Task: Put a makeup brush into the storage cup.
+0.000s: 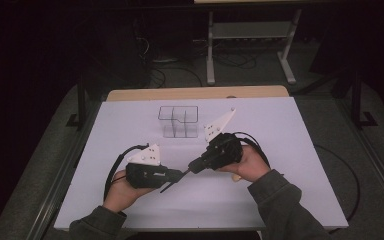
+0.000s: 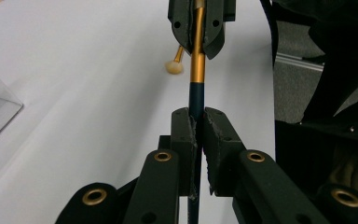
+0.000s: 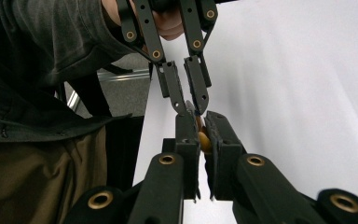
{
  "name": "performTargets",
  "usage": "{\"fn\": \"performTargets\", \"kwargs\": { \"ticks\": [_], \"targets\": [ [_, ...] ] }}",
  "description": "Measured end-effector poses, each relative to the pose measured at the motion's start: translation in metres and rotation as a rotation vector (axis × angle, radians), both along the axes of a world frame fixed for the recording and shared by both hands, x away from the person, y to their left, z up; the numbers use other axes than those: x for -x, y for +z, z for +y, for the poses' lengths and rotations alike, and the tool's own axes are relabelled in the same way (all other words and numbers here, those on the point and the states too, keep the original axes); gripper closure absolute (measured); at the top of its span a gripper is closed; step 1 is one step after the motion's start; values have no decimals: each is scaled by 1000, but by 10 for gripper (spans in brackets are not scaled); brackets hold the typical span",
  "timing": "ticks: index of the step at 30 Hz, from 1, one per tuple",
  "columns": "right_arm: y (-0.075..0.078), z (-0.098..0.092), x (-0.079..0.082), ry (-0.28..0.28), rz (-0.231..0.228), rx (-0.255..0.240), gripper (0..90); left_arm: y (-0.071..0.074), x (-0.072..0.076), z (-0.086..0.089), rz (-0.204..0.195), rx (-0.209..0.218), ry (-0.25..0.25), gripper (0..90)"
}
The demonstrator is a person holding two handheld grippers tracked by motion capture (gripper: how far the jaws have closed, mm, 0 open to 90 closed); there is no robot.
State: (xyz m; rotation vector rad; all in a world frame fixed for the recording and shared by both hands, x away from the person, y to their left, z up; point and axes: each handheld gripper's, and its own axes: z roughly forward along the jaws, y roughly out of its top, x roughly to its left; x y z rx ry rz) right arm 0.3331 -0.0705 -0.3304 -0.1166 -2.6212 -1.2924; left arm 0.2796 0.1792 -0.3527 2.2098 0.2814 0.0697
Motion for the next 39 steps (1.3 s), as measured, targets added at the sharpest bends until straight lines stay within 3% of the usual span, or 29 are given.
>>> {"fn": "performTargets", "kwargs": {
  "ticks": [5, 13, 27, 39],
  "targets": [
    [6, 3, 0, 12, -20, 11, 837, -1, -1, 0, 24, 6, 3, 758],
    [11, 9, 0, 33, -30, 42, 836, 2, -2, -2, 44, -5, -1, 752],
    [11, 15, 1, 44, -52, 74, 836, 7, -5, -9, 58, -55, -17, 761],
    [12, 17, 3, 55, -57, 90, 836, 7, -7, -15, 78, -66, -19, 810]
  ]
}}
